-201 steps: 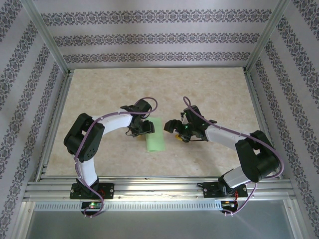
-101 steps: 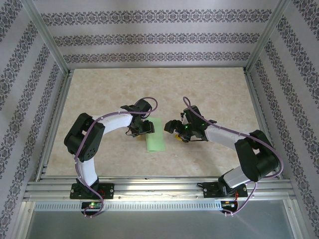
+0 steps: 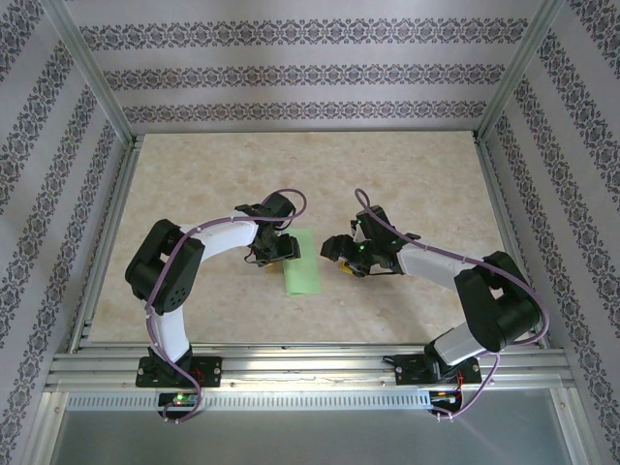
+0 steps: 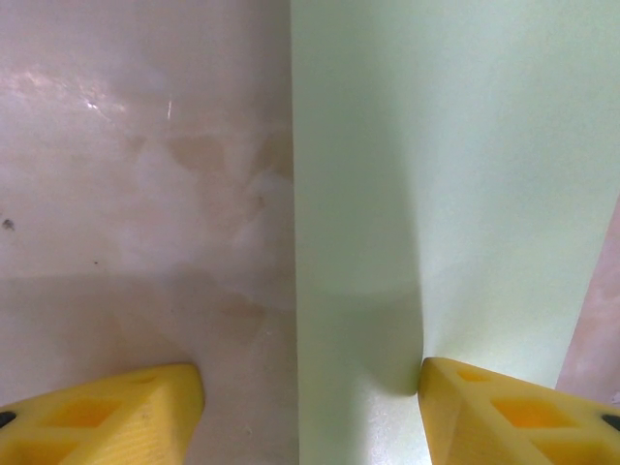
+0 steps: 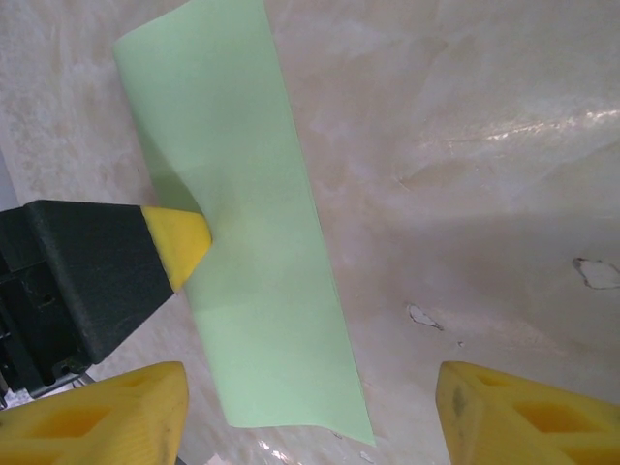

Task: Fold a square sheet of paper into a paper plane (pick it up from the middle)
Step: Hold the square sheet of paper at the center of the table.

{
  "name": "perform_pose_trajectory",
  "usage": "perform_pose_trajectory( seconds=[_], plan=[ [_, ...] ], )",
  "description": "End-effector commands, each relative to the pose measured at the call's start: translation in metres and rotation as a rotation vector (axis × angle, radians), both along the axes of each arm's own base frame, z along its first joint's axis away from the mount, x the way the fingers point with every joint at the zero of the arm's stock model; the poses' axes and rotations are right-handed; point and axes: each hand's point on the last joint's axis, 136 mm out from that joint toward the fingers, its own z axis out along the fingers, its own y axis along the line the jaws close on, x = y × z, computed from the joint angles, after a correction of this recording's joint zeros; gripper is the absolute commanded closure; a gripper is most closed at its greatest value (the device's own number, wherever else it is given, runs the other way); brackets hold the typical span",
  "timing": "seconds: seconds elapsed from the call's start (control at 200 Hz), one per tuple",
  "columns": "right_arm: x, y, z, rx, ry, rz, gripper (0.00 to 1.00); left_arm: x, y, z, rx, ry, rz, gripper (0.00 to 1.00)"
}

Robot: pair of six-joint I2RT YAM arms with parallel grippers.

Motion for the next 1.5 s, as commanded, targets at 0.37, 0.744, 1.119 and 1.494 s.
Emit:
perform_pose_trajectory(
  seconds=[0.37, 0.744, 1.119, 1.494],
  plan=[
    [0.001, 0.0078, -0.002, -0.013, -0.03, 0.045, 0.63, 0.0032, -0.0033, -0.0401, -0.004, 0.022, 0.001, 0.38],
    [0.0, 0.0073, -0.0049, -0.018, -0.021, 0.045, 0.66, 0.004, -0.0021, -0.039, -0.003, 0.012, 0.002, 0.39],
    [-0.0012, 0.0072, -0.0076, -0.02, -0.008, 0.045, 0.65, 0.0045, -0.0064, -0.0386, -0.019, 0.01, -0.017, 0.4],
    [-0.0012, 0.007, -0.0085, -0.022, -0.006, 0.044, 0.65, 0.0037, -0.0059, -0.0408, -0.008, 0.018, -0.026, 0.39]
  ],
)
